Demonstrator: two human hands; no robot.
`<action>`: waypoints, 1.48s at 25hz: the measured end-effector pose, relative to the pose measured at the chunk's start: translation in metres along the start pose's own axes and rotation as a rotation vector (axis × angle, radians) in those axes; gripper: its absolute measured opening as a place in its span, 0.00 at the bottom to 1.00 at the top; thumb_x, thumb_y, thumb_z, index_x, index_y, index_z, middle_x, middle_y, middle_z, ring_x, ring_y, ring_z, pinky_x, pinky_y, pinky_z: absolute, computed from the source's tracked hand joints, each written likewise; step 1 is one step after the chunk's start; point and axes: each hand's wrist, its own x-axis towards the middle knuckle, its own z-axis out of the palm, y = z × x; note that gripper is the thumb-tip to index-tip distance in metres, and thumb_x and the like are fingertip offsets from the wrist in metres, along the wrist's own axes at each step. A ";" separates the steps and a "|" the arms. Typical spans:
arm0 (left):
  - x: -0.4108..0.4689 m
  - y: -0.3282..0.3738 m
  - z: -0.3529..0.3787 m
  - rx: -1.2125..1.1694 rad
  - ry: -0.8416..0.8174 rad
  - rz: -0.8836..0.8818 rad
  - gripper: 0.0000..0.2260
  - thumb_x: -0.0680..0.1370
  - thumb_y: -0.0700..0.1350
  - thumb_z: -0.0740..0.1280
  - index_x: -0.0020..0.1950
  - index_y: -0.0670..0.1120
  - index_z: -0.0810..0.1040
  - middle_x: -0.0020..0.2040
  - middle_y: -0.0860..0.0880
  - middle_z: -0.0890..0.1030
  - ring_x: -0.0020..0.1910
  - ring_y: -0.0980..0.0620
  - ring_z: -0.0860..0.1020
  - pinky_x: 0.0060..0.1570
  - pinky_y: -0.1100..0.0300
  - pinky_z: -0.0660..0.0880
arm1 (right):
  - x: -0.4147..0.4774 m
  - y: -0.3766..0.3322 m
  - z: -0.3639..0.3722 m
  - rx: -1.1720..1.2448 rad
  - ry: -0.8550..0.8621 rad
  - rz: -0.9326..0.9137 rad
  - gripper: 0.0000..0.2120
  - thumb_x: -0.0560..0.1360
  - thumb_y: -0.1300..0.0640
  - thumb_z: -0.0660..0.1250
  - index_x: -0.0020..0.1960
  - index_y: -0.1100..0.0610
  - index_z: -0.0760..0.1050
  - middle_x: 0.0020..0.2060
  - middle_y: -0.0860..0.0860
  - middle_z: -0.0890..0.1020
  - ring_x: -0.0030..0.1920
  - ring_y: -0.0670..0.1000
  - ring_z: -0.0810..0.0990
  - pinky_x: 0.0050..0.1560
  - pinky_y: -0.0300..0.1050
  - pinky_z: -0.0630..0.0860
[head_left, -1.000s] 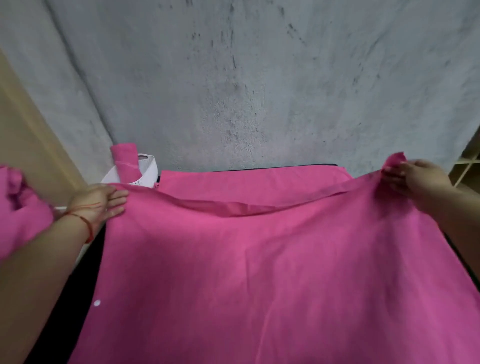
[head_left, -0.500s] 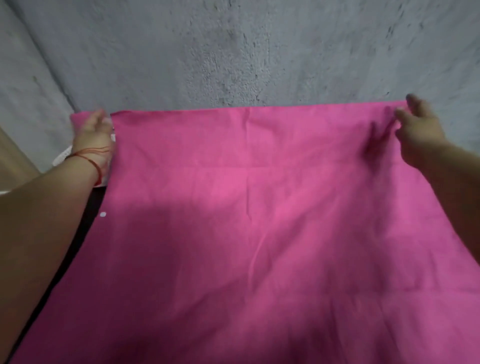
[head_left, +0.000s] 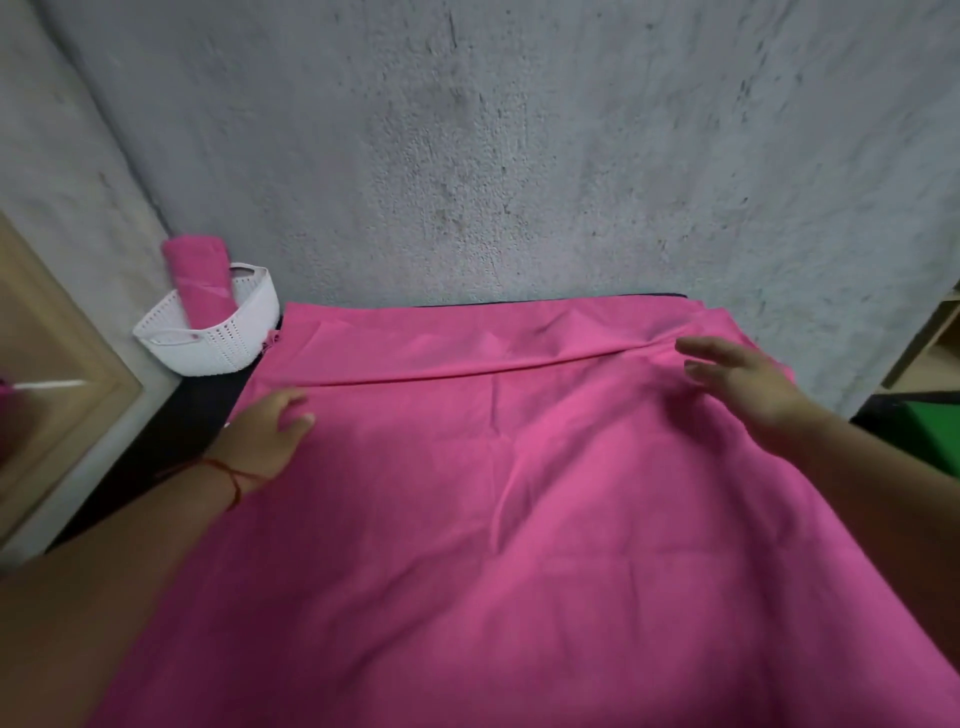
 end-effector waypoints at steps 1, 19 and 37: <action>-0.015 -0.006 -0.003 0.019 0.003 -0.009 0.18 0.82 0.46 0.70 0.71 0.43 0.77 0.69 0.43 0.78 0.69 0.42 0.76 0.70 0.53 0.67 | -0.020 0.000 0.000 -0.049 -0.006 -0.022 0.18 0.83 0.70 0.66 0.70 0.58 0.78 0.61 0.55 0.82 0.46 0.39 0.81 0.49 0.32 0.77; -0.327 -0.059 -0.044 -0.026 0.308 -0.200 0.11 0.78 0.37 0.72 0.59 0.46 0.83 0.57 0.42 0.82 0.56 0.38 0.81 0.59 0.44 0.77 | -0.334 0.074 -0.013 -1.045 0.151 -0.119 0.23 0.85 0.41 0.56 0.78 0.42 0.71 0.79 0.45 0.71 0.79 0.52 0.68 0.76 0.60 0.64; -0.343 -0.056 -0.062 -0.142 0.172 -0.393 0.08 0.79 0.48 0.74 0.42 0.47 0.80 0.40 0.46 0.83 0.41 0.43 0.81 0.46 0.51 0.74 | -0.349 0.059 -0.035 -1.144 -0.086 -0.612 0.18 0.71 0.58 0.80 0.58 0.46 0.81 0.51 0.44 0.84 0.47 0.51 0.86 0.49 0.50 0.83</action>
